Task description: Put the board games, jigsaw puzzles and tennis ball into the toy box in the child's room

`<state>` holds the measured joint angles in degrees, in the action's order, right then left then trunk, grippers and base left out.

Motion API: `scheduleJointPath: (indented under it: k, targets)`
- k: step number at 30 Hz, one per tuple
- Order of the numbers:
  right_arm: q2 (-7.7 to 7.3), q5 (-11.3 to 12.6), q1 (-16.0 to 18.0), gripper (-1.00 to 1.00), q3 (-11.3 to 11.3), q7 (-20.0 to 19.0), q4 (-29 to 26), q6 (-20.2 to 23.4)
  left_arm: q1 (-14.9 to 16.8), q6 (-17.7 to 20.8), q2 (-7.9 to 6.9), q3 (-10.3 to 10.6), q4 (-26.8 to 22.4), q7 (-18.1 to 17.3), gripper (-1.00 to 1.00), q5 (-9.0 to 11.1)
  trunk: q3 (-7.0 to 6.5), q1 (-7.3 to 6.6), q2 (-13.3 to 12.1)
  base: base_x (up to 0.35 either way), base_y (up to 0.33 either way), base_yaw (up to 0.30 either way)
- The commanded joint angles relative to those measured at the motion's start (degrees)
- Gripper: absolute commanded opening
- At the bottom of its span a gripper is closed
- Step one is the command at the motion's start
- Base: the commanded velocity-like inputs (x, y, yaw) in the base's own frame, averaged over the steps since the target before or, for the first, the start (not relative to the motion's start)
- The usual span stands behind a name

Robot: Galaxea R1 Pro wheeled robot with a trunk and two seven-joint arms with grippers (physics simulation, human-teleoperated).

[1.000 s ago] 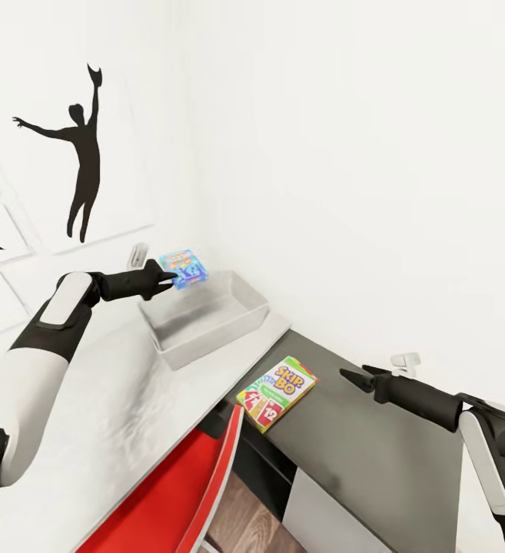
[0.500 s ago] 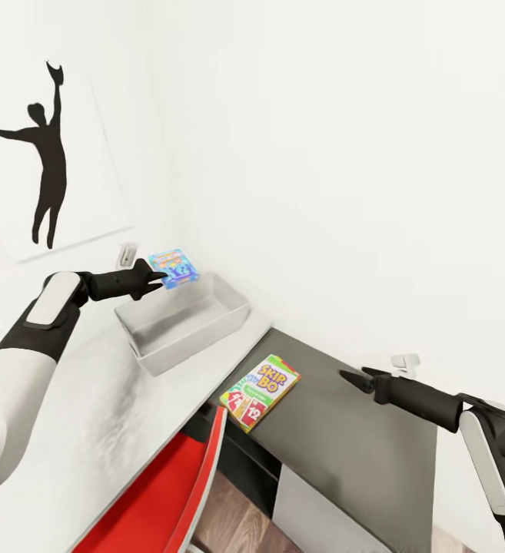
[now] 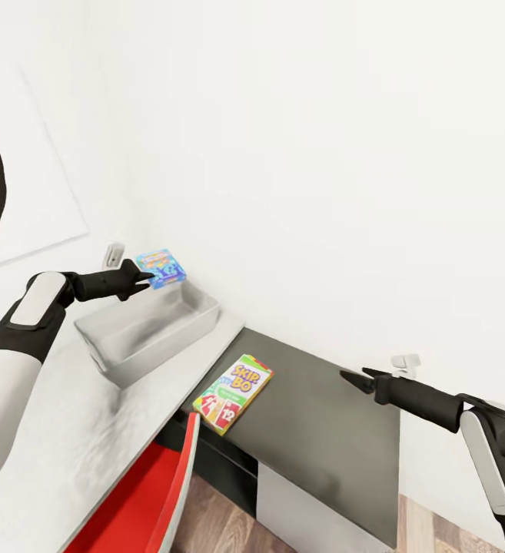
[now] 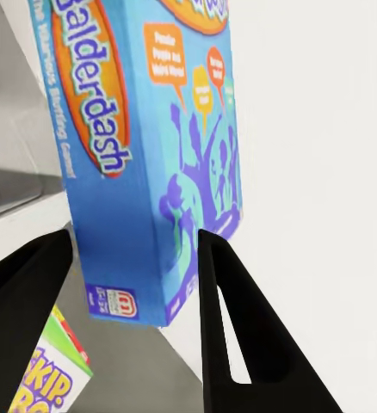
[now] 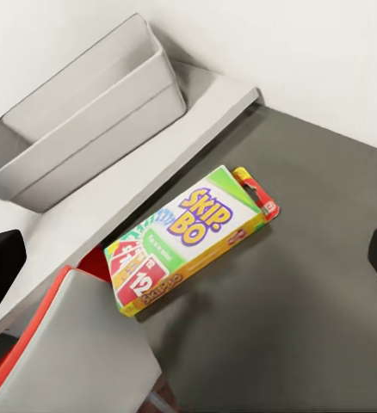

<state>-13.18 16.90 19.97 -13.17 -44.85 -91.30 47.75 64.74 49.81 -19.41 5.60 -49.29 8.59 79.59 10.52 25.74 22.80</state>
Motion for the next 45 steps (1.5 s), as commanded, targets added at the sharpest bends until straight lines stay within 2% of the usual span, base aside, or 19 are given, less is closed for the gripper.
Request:
scheduleJointPath:
  k: [1, 10, 14, 21, 25, 27, 30, 33, 36, 39, 45]
  targets:
    - [0.00, 0.06, 0.07, 1.00, -0.07, -0.15, -0.01, 0.30, 0.01, -0.06, -0.42, 0.15, -0.06, 0.50, -1.00, 0.94, 0.12, 0.04, 0.12, 0.000, 0.000, -0.120]
    - [0.00, 0.06, 0.07, 1.00, -0.05, -0.15, -0.29, 0.32, -0.11, -0.72, -2.97, 0.19, 1.30, 1.13, -1.00, 0.79, 0.09, 0.04, 0.12, 0.000, 0.000, -0.062]
    - [0.00, 0.06, 0.07, 1.00, -0.03, -0.15, -0.39, 0.32, -0.02, -1.93, -3.48, 0.20, 4.53, 1.30, -1.00, 0.69, 0.09, 0.04, 0.12, 0.000, 0.000, -0.018]
    - [0.00, 0.11, 0.07, 1.00, 0.08, -0.15, -0.44, 0.34, 0.46, -3.32, -4.45, 0.25, 7.22, 1.41, -1.00, 0.54, 0.28, 0.04, 0.12, 0.000, 0.000, -0.006]
    - [0.00, 0.11, 0.07, 1.00, 0.15, -0.15, -0.45, 0.46, 1.26, -3.65, -4.48, 0.31, 8.86, 1.44, -1.00, 0.51, 0.57, 0.04, 0.12, 0.000, 0.000, -0.002]
    - [0.00, 0.09, 0.07, 1.00, 0.22, -0.15, -0.45, 0.73, 2.19, -4.06, -4.31, 0.38, 10.49, 1.44, -1.00, 0.45, 0.73, 0.04, 0.12, 0.000, 0.000, -0.001]
    - [0.00, 0.08, 0.07, 1.00, 0.30, -0.15, -0.45, 1.06, 3.95, -5.28, -2.82, 0.67, 13.08, 1.43, -1.00, 0.22, 0.99, 0.04, 0.12, 0.000, 0.000, 0.000]
    - [0.00, 0.06, 0.07, 1.00, 0.35, -0.15, -0.46, 1.14, 4.47, -5.64, -2.09, 0.76, 13.76, 1.46, -1.00, 0.11, 1.26, 0.04, 0.12, 0.000, 0.000, 0.000]
    - [0.00, -0.07, 0.07, 1.00, 0.43, -0.10, -0.46, 1.29, 6.12, -6.03, -0.70, 0.92, 14.50, 1.95, -1.00, -0.08, 1.53, 0.04, 0.12, 0.000, 0.000, 0.000]
    - [0.00, -0.08, 0.07, 1.00, 0.49, -0.09, -0.46, 1.64, 6.92, -6.16, -0.11, 0.98, 14.70, 2.53, -1.00, -0.15, 1.81, 0.04, 0.12, 0.000, 0.000, 0.000]
    - [-0.09, -0.23, 0.14, 1.00, 0.22, -0.07, -0.48, 6.06, 11.11, -8.35, 2.27, 1.04, 16.64, 4.39, -1.00, -0.57, 2.36, 0.04, 0.12, 0.000, 0.000, 0.000]
